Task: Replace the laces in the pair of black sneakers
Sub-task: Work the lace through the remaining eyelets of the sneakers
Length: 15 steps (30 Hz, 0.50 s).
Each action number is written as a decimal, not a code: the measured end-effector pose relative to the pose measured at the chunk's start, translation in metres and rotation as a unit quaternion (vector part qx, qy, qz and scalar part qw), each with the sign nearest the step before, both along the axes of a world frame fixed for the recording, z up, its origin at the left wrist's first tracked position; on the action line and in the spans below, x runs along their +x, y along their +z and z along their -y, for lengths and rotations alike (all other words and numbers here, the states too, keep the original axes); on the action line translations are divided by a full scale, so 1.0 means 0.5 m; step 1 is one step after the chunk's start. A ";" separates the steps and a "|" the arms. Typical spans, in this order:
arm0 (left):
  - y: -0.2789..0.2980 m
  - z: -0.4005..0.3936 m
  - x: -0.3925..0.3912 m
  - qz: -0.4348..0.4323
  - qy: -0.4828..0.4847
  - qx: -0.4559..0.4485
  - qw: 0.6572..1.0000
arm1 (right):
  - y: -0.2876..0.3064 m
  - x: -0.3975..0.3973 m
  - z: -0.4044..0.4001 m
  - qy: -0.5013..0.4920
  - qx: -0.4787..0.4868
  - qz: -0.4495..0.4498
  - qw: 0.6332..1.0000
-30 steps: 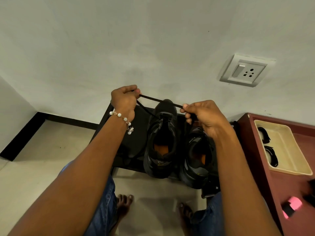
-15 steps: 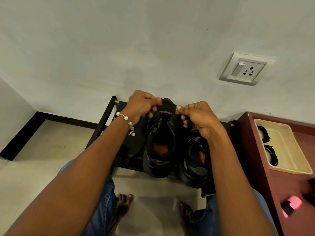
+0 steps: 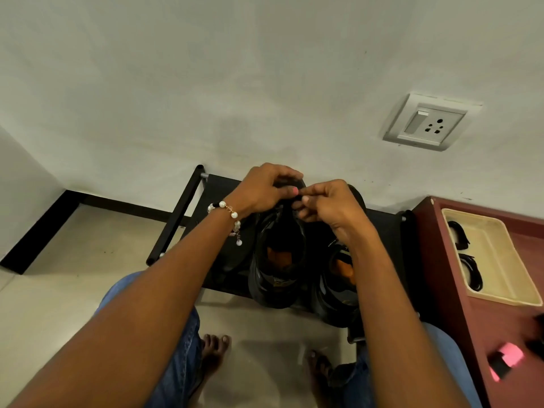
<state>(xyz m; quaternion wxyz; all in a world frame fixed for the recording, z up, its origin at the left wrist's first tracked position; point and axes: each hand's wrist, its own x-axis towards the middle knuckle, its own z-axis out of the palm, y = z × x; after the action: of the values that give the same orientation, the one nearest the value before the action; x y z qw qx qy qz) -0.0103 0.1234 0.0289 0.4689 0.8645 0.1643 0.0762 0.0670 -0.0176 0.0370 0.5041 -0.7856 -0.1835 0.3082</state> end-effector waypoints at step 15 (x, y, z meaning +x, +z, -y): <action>-0.008 0.003 0.003 0.020 0.000 0.047 0.999 | -0.023 -0.004 0.008 -0.097 0.058 -0.072 0.991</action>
<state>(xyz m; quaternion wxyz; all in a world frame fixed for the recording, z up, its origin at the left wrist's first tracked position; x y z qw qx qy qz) -0.0085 0.1217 0.0248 0.4312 0.8837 0.1513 0.1016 0.0651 -0.0218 0.0258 0.5883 -0.7446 -0.0873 0.3030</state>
